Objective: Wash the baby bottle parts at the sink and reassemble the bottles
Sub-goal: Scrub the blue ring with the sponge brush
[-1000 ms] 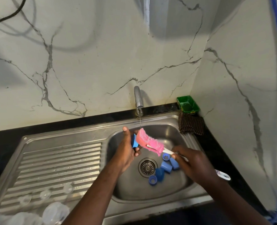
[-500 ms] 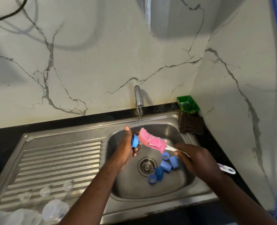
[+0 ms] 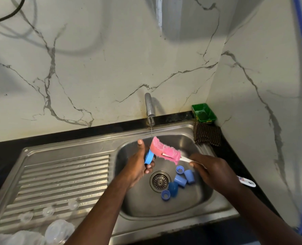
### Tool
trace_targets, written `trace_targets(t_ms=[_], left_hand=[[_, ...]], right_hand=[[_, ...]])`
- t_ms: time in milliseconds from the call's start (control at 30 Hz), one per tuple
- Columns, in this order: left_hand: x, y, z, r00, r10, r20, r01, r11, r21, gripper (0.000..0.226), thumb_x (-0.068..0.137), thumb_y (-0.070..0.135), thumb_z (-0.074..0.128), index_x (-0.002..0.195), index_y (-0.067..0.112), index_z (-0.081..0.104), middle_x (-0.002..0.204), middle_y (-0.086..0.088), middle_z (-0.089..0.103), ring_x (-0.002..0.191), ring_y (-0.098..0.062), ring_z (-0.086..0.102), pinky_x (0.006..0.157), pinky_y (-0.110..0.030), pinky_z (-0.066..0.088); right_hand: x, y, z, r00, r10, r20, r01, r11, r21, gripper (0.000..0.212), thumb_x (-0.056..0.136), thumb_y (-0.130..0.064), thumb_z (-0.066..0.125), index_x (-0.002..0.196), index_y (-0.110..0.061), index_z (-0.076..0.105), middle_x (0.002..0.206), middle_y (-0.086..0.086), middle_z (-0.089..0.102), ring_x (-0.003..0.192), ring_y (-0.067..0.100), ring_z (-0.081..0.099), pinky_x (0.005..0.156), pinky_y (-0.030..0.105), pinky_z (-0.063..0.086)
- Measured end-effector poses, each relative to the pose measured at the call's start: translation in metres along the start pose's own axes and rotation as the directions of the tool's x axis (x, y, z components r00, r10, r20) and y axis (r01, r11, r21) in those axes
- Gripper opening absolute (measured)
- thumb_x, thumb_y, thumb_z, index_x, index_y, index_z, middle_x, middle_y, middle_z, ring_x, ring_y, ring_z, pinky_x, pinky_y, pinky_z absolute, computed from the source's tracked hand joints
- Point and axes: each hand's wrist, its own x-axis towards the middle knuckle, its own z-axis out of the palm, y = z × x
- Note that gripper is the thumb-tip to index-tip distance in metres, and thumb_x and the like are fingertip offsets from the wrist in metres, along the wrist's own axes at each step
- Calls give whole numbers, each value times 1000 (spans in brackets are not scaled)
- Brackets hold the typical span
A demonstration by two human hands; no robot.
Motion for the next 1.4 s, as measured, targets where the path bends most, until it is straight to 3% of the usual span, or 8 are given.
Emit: trace_targets(t_ms=[133, 267, 500, 767, 933, 1067, 1233, 1400], left_hand=[[-1, 0, -1, 996, 87, -20, -86, 994, 70, 71, 84, 72, 26, 109, 24, 72, 73, -10, 53, 57, -9, 42, 54, -26, 34], [1, -1, -4, 993, 112, 29, -116, 974, 196, 69, 83, 69, 34, 96, 7, 62, 71, -4, 53, 53, -5, 43, 47, -17, 34], [-1, 2, 0, 978, 185, 98, -188, 982, 23, 55, 94, 50, 31, 144, 27, 42, 94, -11, 60, 54, -10, 42, 45, -21, 34], [3, -5, -7, 985, 142, -100, -141, 990, 24, 66, 103, 54, 21, 111, 4, 62, 86, -23, 63, 45, -16, 49, 39, -20, 37], [0, -12, -8, 974, -26, -227, 34, 999, 29, 63, 103, 60, 26, 87, 10, 61, 60, -5, 51, 40, -10, 35, 37, -16, 21], [-2, -21, -21, 977, -183, -112, 143, 945, -295, 54, 103, 54, 31, 98, 12, 65, 79, -8, 60, 49, -12, 39, 41, -21, 28], [-15, -17, -16, 978, -207, -30, 190, 939, -287, 20, 95, 27, 63, 101, 8, 66, 97, -18, 68, 68, -17, 60, 52, -21, 50], [-19, -12, -12, 978, -210, 3, 198, 914, -353, 23, 88, 32, 68, 94, 13, 56, 80, -8, 65, 55, -12, 50, 41, -17, 35]], right_hand=[[-6, 0, -2, 991, -36, 127, 29, 998, 53, 41, 101, -60, 27, 113, -32, 56, 80, -2, 68, 71, 24, 68, 63, 42, 54], [-3, 2, 0, 995, 18, 95, -18, 1000, 5, 49, 99, -62, 24, 110, -30, 59, 67, -1, 62, 61, 24, 62, 58, 40, 53], [-7, 4, 1, 975, 43, 217, -55, 997, 51, 34, 97, -58, 30, 107, -35, 53, 72, -2, 60, 67, 27, 60, 63, 44, 52], [-14, -17, -8, 947, 50, 317, -103, 983, 151, 22, 96, -51, 35, 89, -36, 49, 60, -13, 52, 56, 12, 51, 60, 39, 49], [-17, -24, -8, 950, 107, 295, -193, 940, 280, 25, 101, -20, 53, 85, -38, 56, 63, -22, 57, 56, 3, 53, 58, 23, 40], [-27, -26, 0, 930, 245, 275, -354, 799, 486, 31, 101, -10, 54, 81, -32, 63, 53, -6, 49, 49, 4, 43, 51, 20, 35], [-32, -26, 8, 858, 412, 306, -497, 520, 695, 37, 101, -7, 51, 78, -28, 71, 56, 3, 44, 52, 20, 38, 46, 24, 31], [-30, -28, 6, 880, 373, 295, -475, 647, 596, 33, 101, -12, 54, 86, -36, 71, 52, 5, 52, 49, 18, 45, 50, 26, 33]])
